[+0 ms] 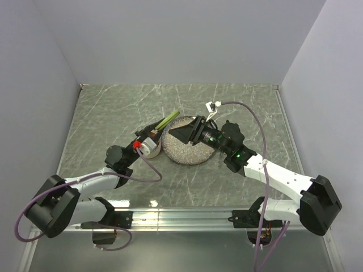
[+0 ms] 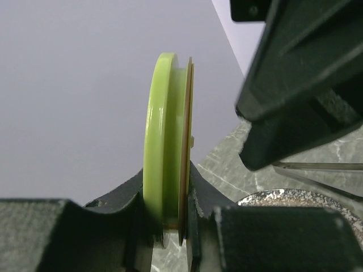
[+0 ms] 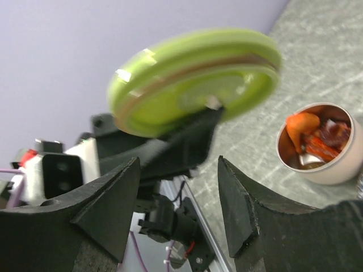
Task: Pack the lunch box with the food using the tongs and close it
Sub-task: Pass the lid of the lunch box from the left arm to the right, then put the lid back on the lunch box
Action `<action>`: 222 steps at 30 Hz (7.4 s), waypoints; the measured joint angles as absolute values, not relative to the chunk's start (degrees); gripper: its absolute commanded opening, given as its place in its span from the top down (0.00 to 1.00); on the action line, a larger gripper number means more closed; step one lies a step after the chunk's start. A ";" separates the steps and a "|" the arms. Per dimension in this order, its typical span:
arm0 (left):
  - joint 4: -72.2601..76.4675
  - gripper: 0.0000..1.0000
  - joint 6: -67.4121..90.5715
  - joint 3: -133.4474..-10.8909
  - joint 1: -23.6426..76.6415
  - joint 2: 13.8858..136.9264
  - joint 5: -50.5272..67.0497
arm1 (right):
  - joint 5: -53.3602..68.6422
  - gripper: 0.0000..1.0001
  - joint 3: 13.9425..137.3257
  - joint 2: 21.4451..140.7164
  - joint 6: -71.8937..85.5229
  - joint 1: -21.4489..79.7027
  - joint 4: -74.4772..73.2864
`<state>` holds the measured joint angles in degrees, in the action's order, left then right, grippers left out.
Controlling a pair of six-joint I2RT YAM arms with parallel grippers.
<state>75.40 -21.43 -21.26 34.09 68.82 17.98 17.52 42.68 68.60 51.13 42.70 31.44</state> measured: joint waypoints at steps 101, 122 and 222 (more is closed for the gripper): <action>30.79 0.00 20.73 -36.03 13.69 52.53 0.89 | 15.97 1.00 45.34 79.11 37.17 33.17 20.53; 25.43 0.01 33.74 -29.15 4.10 56.34 3.60 | 27.88 1.00 77.45 114.63 38.74 43.24 17.58; 24.91 0.08 35.57 -18.87 13.63 52.75 -2.92 | 28.97 1.00 72.18 116.40 46.63 39.44 20.75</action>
<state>24.91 35.57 -18.87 13.63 52.75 -2.92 28.97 72.18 116.40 46.63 39.44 20.75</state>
